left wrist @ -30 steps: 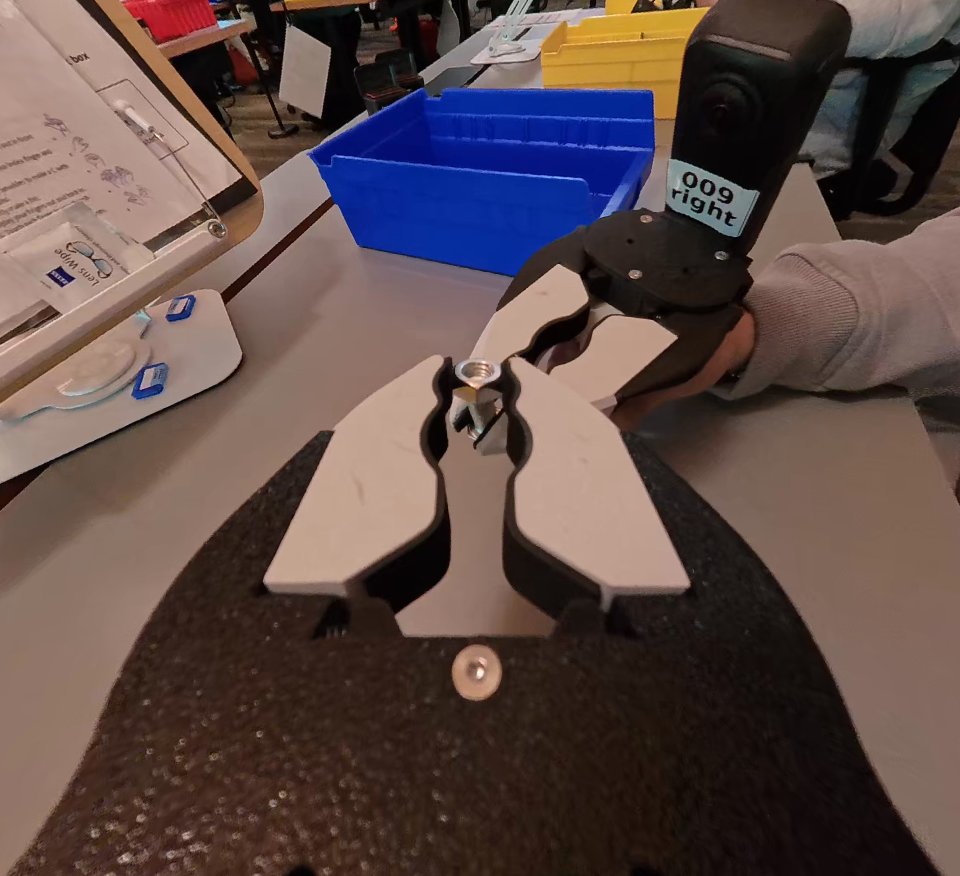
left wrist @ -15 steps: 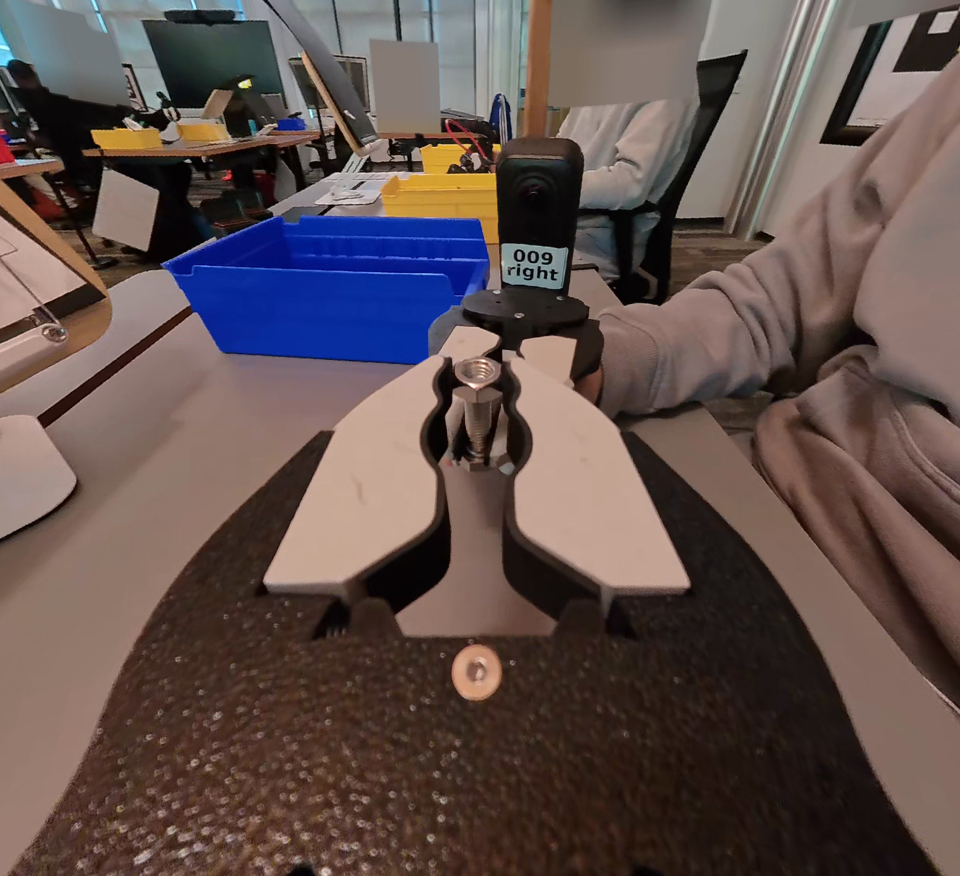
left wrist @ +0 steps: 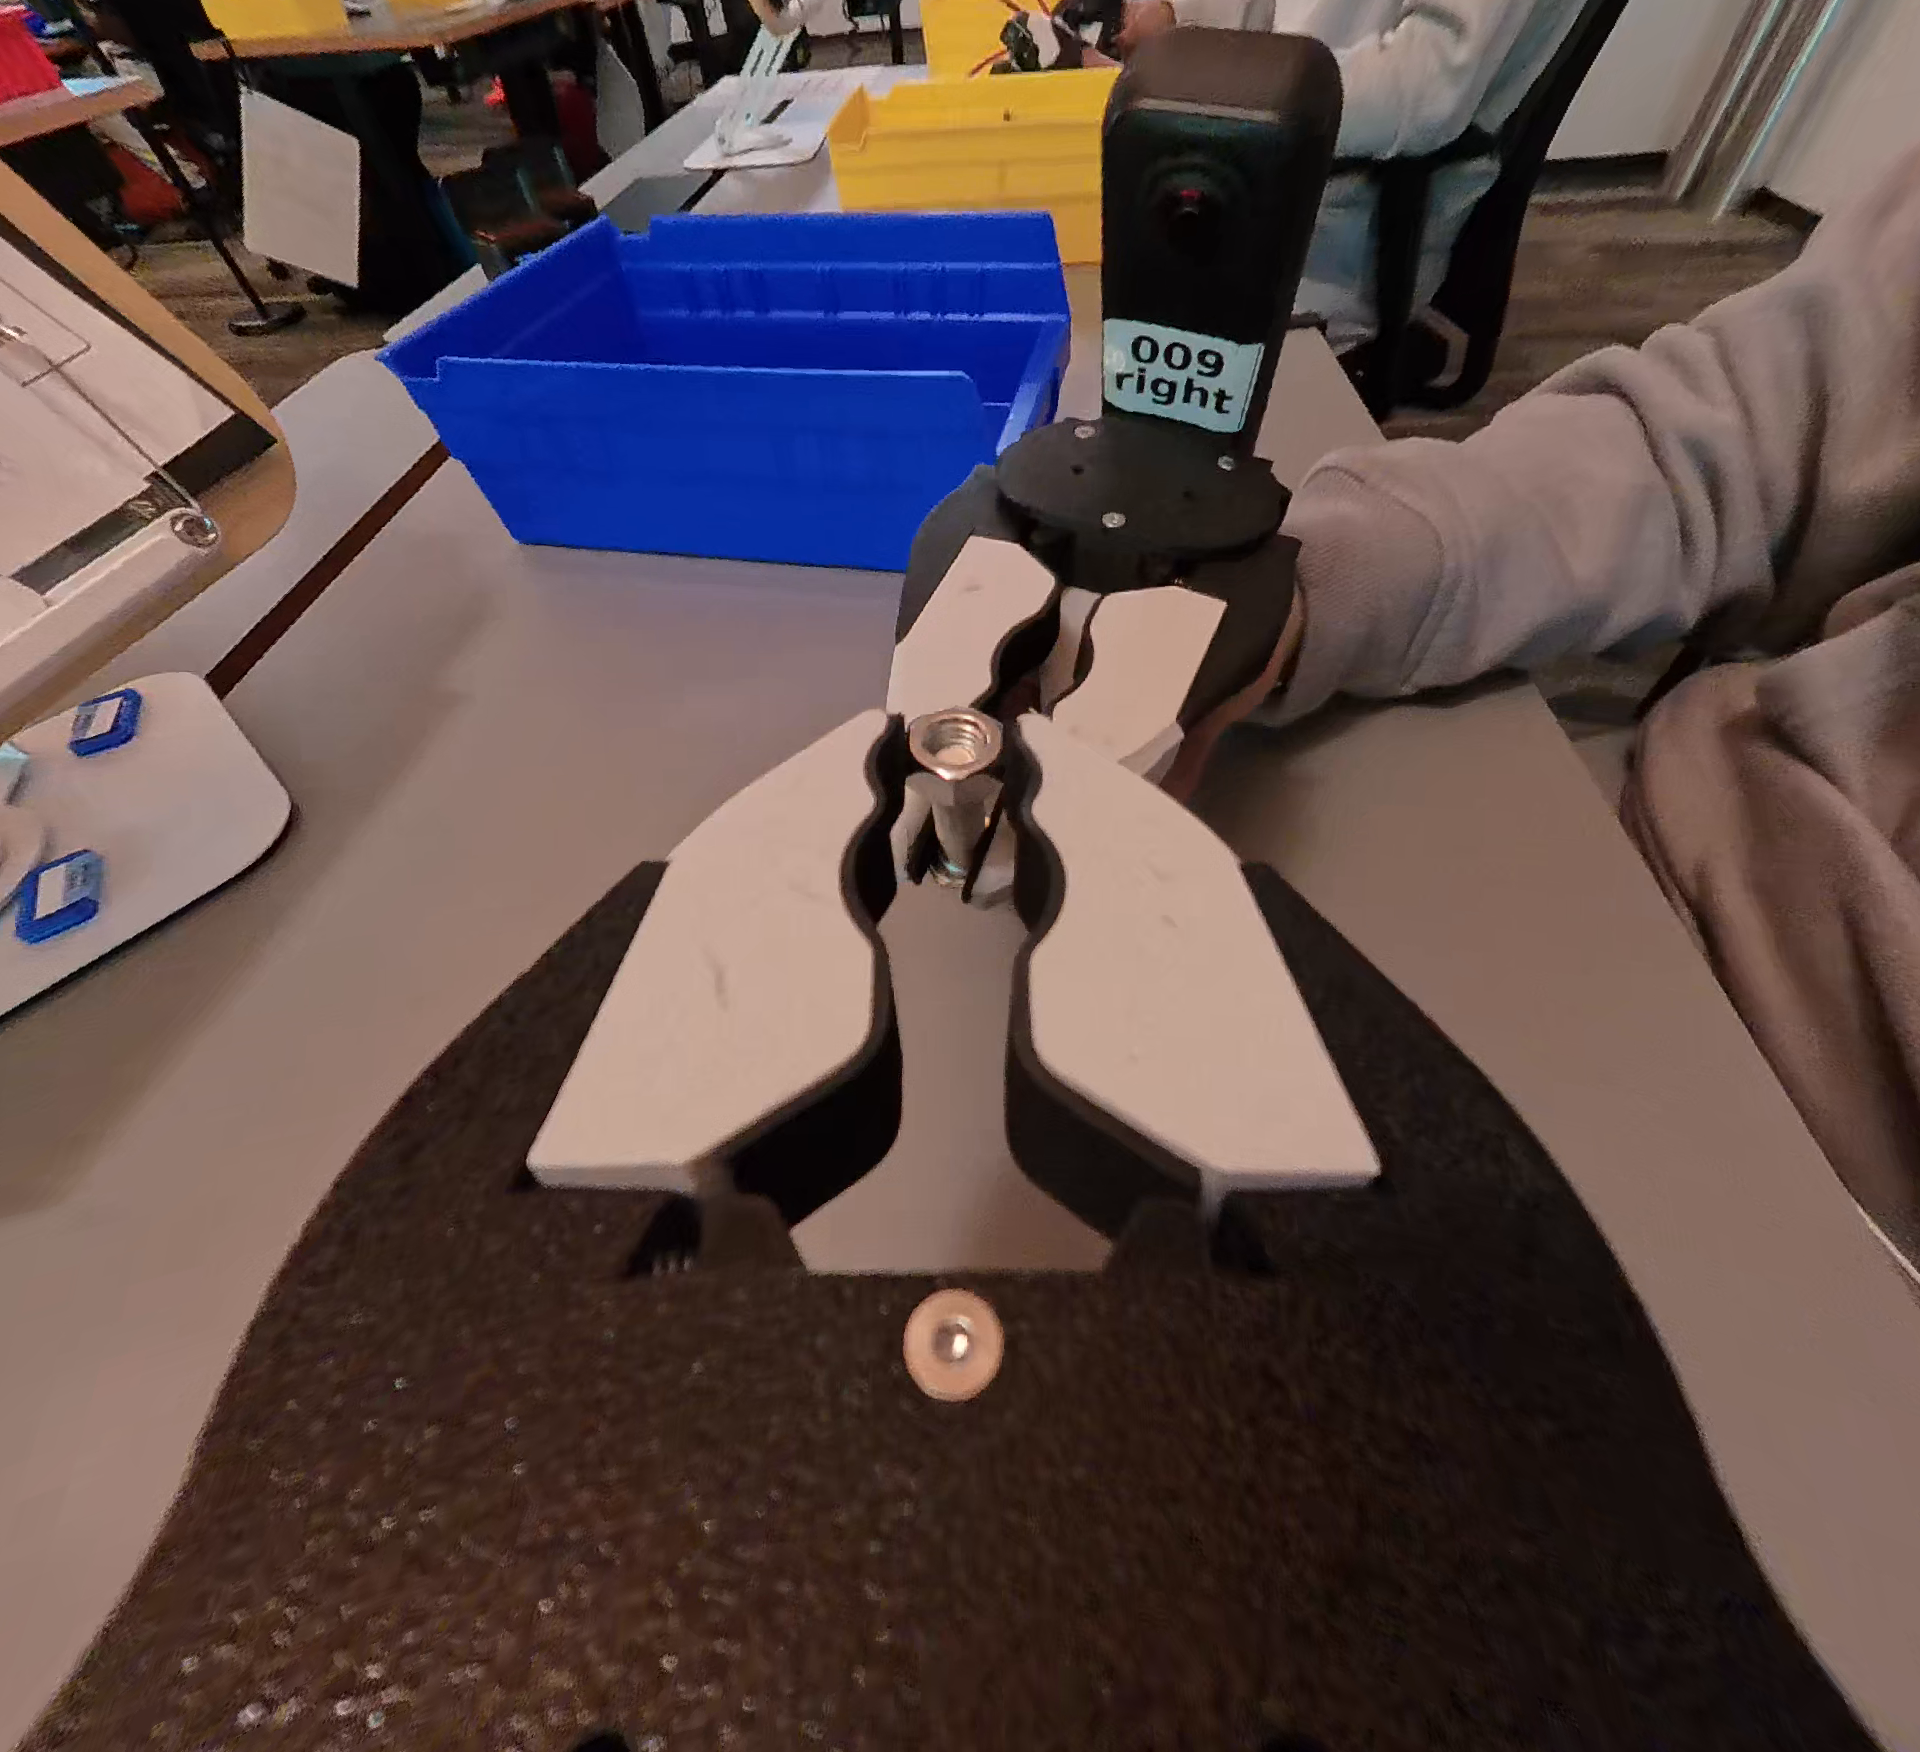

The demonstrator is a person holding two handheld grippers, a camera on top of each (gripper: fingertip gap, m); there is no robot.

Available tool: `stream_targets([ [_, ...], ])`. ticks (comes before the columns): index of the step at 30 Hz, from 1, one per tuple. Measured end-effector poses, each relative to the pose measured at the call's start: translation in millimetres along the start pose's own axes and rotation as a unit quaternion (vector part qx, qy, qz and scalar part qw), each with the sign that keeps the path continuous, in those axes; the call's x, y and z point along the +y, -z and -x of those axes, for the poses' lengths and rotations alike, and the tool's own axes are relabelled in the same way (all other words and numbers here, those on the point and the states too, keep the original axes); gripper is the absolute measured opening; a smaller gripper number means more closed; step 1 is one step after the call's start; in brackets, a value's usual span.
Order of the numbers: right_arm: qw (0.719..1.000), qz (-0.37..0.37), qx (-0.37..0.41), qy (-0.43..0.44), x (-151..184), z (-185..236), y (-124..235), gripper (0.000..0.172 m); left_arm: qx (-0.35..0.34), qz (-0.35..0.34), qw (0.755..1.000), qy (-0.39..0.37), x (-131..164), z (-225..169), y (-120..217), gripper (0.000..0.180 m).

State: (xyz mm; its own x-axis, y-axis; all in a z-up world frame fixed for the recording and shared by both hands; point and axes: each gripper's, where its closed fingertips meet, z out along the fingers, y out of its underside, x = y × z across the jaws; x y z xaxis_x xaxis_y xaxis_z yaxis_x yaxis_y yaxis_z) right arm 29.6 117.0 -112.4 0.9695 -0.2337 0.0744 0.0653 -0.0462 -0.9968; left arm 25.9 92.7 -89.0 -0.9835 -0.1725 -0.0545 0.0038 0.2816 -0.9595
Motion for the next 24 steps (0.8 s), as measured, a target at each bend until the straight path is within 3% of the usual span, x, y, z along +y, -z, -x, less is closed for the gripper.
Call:
stream_targets([
  [11,1.0,-0.017,-0.01,-0.017,-5,2,1,0.009,0.003,-0.027,1.0,0.0,-5,0,2,0.018],
  [18,0.999,-0.03,-0.008,-0.021,-8,0,3,0.009,-0.01,-0.084,0.996,0.007,-18,1,9,0.022],
  [24,0.999,-0.043,-0.005,-0.032,-11,-2,4,0.009,-0.021,-0.076,0.997,0.021,-14,3,3,0.025],
])
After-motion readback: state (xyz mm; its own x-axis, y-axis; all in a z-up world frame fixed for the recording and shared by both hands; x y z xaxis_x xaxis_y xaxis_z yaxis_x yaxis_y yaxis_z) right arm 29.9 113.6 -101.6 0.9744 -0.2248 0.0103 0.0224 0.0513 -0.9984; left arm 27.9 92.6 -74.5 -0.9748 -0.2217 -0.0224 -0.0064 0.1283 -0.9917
